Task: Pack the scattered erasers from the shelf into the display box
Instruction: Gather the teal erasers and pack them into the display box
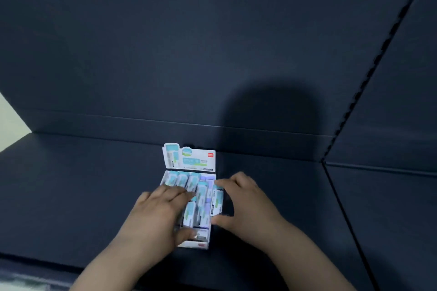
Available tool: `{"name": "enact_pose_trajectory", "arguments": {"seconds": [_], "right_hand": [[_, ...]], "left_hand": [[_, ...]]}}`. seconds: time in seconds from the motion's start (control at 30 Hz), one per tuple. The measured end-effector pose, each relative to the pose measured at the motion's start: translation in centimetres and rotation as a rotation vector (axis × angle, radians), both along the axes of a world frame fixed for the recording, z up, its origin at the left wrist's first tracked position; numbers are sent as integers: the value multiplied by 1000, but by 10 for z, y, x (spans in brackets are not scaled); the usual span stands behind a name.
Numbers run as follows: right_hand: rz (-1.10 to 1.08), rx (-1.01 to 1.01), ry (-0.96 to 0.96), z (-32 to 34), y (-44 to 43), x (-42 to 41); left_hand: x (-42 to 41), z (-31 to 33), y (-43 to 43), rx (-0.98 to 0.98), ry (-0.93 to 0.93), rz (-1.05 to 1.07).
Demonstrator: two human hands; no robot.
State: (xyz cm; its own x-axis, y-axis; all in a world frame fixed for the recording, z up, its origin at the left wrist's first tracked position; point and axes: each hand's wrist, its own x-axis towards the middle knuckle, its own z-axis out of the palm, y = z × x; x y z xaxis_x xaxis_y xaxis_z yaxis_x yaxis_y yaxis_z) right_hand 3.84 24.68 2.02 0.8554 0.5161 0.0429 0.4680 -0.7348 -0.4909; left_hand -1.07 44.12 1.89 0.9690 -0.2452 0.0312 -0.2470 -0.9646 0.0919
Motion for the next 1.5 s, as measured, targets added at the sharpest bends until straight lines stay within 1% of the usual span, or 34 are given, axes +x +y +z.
{"name": "enact_pose_trajectory", "arguments": {"seconds": [0.1,0.17,0.2,0.3,0.5,0.63,0.77,0.87,1.0,1.1,1.37,1.5], "right_hand": [[-58,-38,13,4,22,11],[-99,-57,48,4,29,14],[-125,-53,56,4,31,14],[-203,-23,54,1,27,6],[-332,-38,109,-10,16,-18],[-329,-40,104,-11,13,-24],[-293,-52,82,-9,7,-24],[-262,-59,40,-8,-8,-24],[-227,-52,10,-6,-44,-25],[-208,-86,-16,-3,-79,-23],[-226,-140,12,7,-251,-27],[-257,-174,24,6,-321,-32]], "left_hand": [[17,1,11,-19,-10,-74],[26,9,13,-47,15,-86],[29,10,15,-56,39,-96],[33,6,24,-100,21,-160],[33,7,20,-49,6,-210],[33,8,2,-91,-34,-238],[33,8,-17,-6,-46,-232],[31,8,-39,-5,-56,-237],[27,10,-77,-4,-90,-241],[27,12,-113,-2,-97,-237],[24,15,-280,-28,-45,-220],[21,9,-346,-52,4,-207]]}}
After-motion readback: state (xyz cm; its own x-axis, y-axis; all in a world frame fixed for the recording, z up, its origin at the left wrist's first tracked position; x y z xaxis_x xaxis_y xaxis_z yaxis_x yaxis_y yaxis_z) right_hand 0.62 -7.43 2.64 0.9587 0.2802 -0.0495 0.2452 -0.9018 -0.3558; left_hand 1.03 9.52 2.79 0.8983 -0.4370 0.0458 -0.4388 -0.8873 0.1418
